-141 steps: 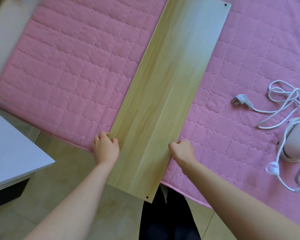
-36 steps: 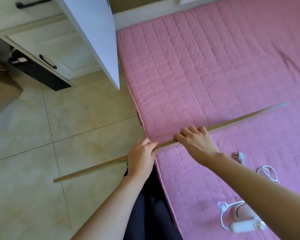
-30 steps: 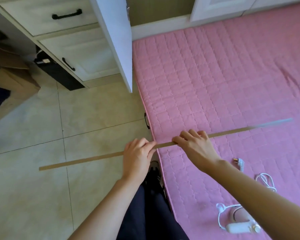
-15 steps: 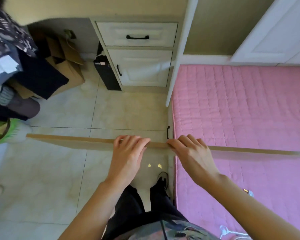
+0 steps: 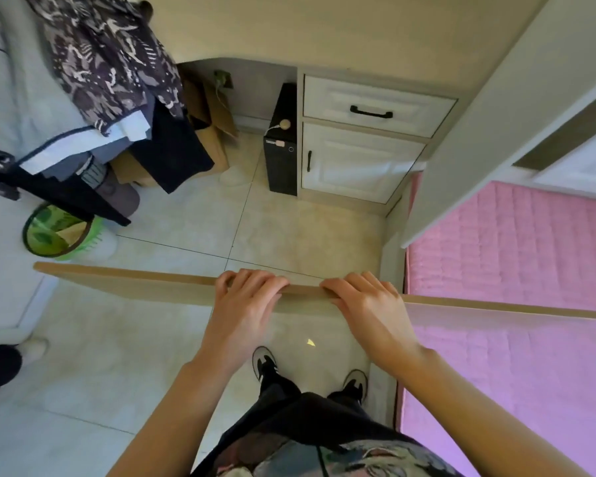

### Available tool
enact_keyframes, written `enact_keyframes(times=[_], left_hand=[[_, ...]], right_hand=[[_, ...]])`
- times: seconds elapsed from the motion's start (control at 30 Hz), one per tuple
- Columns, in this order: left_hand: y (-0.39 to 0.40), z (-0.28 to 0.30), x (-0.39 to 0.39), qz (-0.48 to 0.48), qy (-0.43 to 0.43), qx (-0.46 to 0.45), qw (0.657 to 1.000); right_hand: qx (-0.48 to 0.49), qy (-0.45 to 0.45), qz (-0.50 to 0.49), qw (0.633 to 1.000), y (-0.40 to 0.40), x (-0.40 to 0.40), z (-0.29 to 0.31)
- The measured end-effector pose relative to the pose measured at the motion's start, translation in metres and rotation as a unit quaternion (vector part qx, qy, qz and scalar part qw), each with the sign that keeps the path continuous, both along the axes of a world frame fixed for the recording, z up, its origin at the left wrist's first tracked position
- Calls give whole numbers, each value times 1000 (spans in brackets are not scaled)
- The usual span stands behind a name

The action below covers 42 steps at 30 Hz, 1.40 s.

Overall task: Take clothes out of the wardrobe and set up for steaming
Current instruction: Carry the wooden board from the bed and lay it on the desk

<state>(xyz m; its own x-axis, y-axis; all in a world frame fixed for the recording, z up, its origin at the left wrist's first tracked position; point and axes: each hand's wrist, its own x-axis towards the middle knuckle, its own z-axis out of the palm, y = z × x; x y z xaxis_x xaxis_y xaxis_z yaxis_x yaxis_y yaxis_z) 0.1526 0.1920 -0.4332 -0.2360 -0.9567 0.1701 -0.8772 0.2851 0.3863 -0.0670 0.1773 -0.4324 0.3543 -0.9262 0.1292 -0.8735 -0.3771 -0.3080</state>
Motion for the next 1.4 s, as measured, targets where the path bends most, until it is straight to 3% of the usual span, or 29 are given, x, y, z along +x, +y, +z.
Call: enact_keyframes(times=[0.33, 0.63, 1.4], left_hand=[[-50, 22, 116, 5, -5, -25, 1000], [-125, 45, 164, 12, -18, -73, 997], [-431, 70, 127, 25, 7, -142, 990]], right_hand=[[5, -22, 22, 1000, -55, 112, 22], [-14, -52, 40, 998, -133, 159, 46], [-57, -61, 22, 996, -438, 124, 78]])
